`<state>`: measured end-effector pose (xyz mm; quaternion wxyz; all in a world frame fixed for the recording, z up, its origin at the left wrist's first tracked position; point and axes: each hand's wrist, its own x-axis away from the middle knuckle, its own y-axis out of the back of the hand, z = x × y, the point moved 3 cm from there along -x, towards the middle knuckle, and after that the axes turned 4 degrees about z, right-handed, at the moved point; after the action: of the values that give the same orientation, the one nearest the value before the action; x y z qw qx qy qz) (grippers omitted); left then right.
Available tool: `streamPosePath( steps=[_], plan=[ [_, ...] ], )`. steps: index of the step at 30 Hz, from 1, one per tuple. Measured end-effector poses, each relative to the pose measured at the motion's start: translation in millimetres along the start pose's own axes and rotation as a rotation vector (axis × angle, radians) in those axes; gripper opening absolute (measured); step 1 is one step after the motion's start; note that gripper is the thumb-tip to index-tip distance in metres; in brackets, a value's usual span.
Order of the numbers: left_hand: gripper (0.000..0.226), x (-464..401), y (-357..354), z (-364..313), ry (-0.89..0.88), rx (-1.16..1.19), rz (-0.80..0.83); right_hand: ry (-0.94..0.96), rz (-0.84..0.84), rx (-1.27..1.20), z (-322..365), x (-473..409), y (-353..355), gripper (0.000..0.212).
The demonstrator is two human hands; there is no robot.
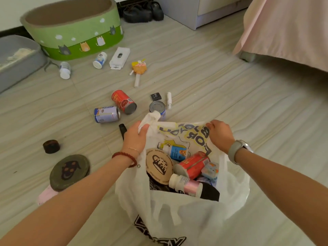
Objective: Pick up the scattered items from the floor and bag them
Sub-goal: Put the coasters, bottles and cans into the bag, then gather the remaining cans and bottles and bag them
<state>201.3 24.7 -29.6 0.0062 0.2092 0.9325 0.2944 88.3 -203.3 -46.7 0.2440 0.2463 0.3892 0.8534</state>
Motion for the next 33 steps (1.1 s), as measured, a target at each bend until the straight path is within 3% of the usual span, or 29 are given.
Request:
streamPosePath(
  steps=[4,6,9,11,14,17,19,21,24,27,30,33],
  plan=[
    [0.026,-31.5,-0.1,-23.9,0.028,0.088,-0.093,-0.016,-0.188,-0.066,10.2,-17.2,19.5,0.026],
    [0.030,-38.4,-1.0,-27.1,0.026,0.034,-0.102,0.018,-0.190,-0.033,18.0,-19.1,23.9,0.026],
    [0.036,-39.9,2.9,-20.4,-0.024,-0.221,-0.003,0.022,-0.056,0.357,32.5,-5.1,10.3,0.034],
    [0.050,-35.5,12.3,-11.6,-0.039,-0.357,0.148,0.074,-0.051,0.554,50.0,7.9,2.0,0.044],
    [0.080,-17.9,45.8,-4.1,-0.046,-0.238,0.256,0.387,-0.152,0.442,95.4,29.9,-6.5,0.050],
    [0.062,5.2,98.8,23.0,0.000,-0.146,0.079,0.865,-0.264,0.168,155.2,65.5,-20.6,0.040],
    [0.047,20.6,130.2,66.7,0.107,-0.273,-0.046,1.048,-0.170,0.046,188.7,91.7,-44.8,0.037],
    [0.041,42.7,147.1,123.2,0.292,-0.374,-0.055,1.107,0.020,-0.009,209.5,113.6,-80.4,0.036],
    [0.044,84.9,157.5,198.5,0.515,-0.433,-0.019,1.007,0.385,0.083,218.1,135.1,-151.9,0.036],
    [0.058,109.9,170.8,239.9,0.659,-0.381,-0.075,0.767,0.642,0.297,212.6,143.2,-219.4,0.033],
    [0.062,104.0,186.5,257.7,0.713,-0.326,-0.135,0.535,0.722,0.364,203.6,143.8,-266.2,0.033],
    [0.062,84.6,195.0,265.2,0.715,-0.445,-0.111,0.449,0.673,0.361,200.7,144.0,-297.4,0.043]
  ],
)
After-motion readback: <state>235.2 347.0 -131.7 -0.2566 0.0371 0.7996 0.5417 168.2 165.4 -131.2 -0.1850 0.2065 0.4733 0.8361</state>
